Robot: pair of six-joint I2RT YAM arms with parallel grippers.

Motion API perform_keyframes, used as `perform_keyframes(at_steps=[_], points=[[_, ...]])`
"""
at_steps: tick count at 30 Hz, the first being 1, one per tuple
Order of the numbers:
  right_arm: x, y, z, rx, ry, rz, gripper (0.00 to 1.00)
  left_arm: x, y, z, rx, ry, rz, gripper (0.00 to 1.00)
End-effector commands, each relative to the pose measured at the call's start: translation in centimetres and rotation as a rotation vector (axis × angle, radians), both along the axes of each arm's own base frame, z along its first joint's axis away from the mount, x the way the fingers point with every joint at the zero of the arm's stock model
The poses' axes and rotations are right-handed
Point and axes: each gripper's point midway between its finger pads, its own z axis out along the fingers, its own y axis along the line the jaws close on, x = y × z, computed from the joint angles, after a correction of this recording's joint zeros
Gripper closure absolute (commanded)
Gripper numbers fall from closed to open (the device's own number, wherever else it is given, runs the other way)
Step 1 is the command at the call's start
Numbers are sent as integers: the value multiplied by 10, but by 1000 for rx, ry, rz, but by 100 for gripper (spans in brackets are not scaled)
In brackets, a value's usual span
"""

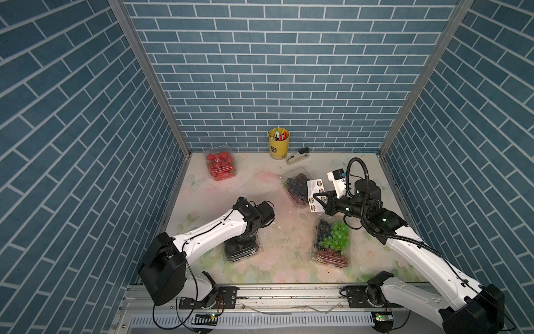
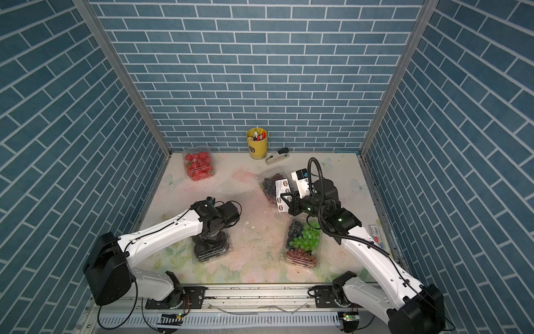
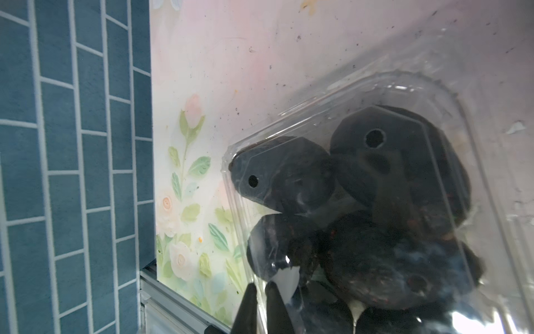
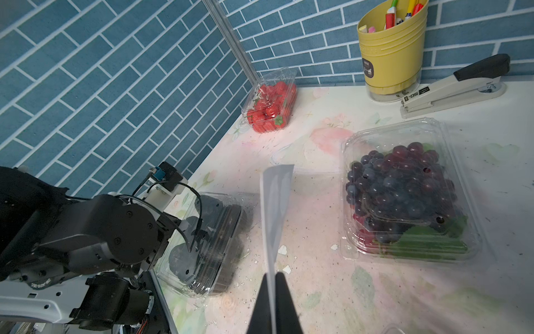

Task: Label fruit boxes
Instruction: Stick the label on the fruit box.

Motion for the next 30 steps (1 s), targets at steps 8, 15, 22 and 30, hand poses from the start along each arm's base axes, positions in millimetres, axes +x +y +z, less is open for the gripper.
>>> perform_keyframes(at_steps=[8, 15, 22, 30], points=[[-2, 2, -2, 10, -8, 21, 100, 3, 22, 18, 212, -6, -5, 89], [-2, 2, -2, 11, -6, 25, 100, 5, 21, 11, 229, 8, -12, 89], [-3, 2, -1, 14, -9, 26, 100, 6, 19, 3, 249, 35, -17, 89], [-3, 2, -1, 13, -8, 26, 100, 7, 12, -5, 214, 47, -24, 89]])
